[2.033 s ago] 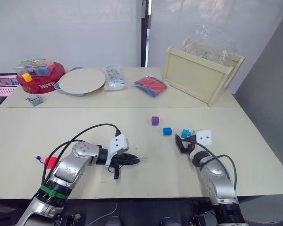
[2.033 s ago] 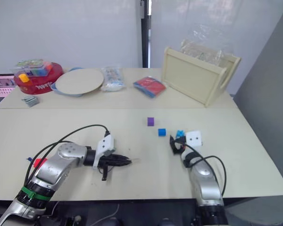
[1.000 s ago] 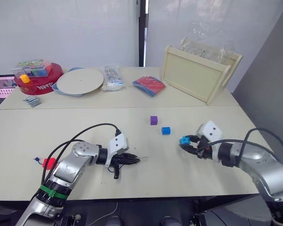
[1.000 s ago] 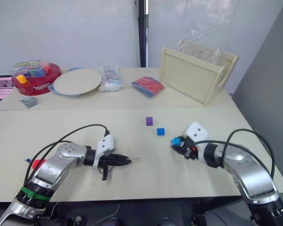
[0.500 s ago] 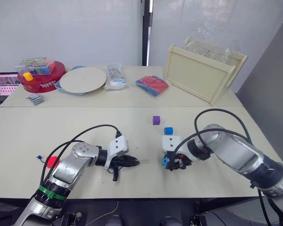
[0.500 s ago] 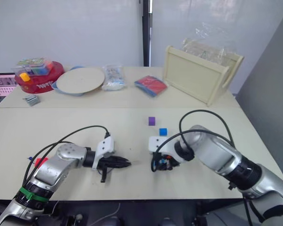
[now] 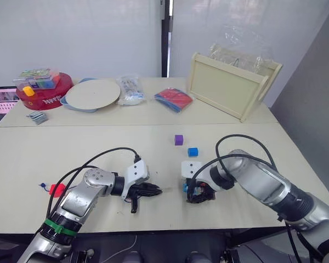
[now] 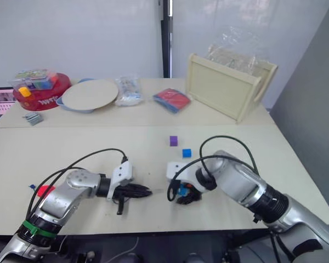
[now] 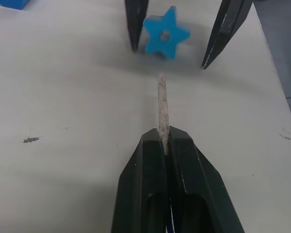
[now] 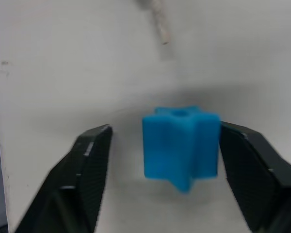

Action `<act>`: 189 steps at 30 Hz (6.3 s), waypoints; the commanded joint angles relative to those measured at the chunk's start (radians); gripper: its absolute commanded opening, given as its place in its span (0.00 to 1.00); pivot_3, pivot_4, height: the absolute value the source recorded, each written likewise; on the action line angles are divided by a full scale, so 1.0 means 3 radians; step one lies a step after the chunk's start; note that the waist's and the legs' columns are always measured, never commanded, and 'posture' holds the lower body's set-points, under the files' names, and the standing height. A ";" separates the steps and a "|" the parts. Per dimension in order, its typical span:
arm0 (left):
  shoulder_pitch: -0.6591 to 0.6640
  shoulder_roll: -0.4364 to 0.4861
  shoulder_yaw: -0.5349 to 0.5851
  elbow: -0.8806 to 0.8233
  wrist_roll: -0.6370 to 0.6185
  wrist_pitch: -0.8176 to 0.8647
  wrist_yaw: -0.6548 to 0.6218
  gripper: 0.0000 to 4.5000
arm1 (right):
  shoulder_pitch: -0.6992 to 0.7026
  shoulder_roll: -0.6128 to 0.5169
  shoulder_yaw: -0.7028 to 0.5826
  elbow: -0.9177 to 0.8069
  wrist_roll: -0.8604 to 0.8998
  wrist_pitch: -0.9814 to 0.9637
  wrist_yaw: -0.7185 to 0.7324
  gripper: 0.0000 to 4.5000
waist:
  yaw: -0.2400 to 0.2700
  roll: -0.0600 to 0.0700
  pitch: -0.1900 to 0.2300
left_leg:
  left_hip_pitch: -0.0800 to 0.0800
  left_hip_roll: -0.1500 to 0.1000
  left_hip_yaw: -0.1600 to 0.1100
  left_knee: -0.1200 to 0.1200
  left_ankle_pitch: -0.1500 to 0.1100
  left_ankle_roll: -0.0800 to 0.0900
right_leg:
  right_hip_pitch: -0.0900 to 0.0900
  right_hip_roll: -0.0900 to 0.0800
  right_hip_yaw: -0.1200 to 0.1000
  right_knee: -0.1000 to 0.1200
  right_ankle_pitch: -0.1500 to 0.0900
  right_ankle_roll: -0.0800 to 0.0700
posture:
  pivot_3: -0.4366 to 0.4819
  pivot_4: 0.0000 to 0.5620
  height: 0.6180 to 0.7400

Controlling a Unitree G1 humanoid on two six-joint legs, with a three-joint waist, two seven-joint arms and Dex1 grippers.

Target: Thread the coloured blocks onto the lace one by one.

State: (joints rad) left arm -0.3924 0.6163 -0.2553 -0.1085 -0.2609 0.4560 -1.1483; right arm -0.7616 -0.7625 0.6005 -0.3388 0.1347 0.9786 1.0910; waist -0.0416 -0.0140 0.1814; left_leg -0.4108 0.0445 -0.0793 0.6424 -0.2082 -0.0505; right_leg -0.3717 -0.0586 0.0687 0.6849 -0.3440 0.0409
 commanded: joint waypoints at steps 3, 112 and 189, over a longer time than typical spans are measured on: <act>0.0009 0.0027 0.0045 -0.0083 -0.0034 -0.0069 -0.0015 0.00 | 0.0267 0.0042 -0.0736 -0.0293 0.0309 0.0110 -0.0206 1.00 | 0.0017 0.0000 0.0000 | -0.0002 0.0000 0.0000 0.0000 0.0000 0.0000 | 0.0001 -0.0001 -0.0001 -0.0002 0.0000 0.0000 | 0.48 0.27 1.00; -0.0507 -0.0229 -0.0526 -0.0452 0.0116 0.0704 0.0255 0.00 | 0.1187 0.0571 -0.0997 0.1215 0.0052 -0.2591 0.0399 0.30 | 0.0005 -0.0001 0.0000 | 0.0003 0.0000 0.0001 0.0001 0.0001 -0.0002 | 0.0006 0.0000 0.0000 -0.0002 0.0000 0.0000 | 0.48 0.27 1.00; -0.0265 -0.0547 -0.0267 0.0066 0.0261 -0.0335 0.0202 0.01 | 0.1152 0.0626 -0.0877 0.1140 -0.0112 -0.2353 0.0287 0.30 | 0.0000 -0.0003 -0.0003 | 0.0043 0.0002 0.0000 -0.0003 -0.0001 0.0001 | 0.0052 0.0002 -0.0002 -0.0014 0.0000 0.0001 | 0.48 0.27 1.00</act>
State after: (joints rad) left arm -0.4567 0.4541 -0.3510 -0.0330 -0.1547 0.3549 -1.0790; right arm -0.4210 -0.5817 0.3046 -0.0085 0.1212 0.2618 1.1814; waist -0.0417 -0.0149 0.1805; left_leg -0.3978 0.0453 -0.0793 0.6414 -0.2086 -0.0502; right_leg -0.3561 -0.0579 0.0682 0.6808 -0.3440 0.0414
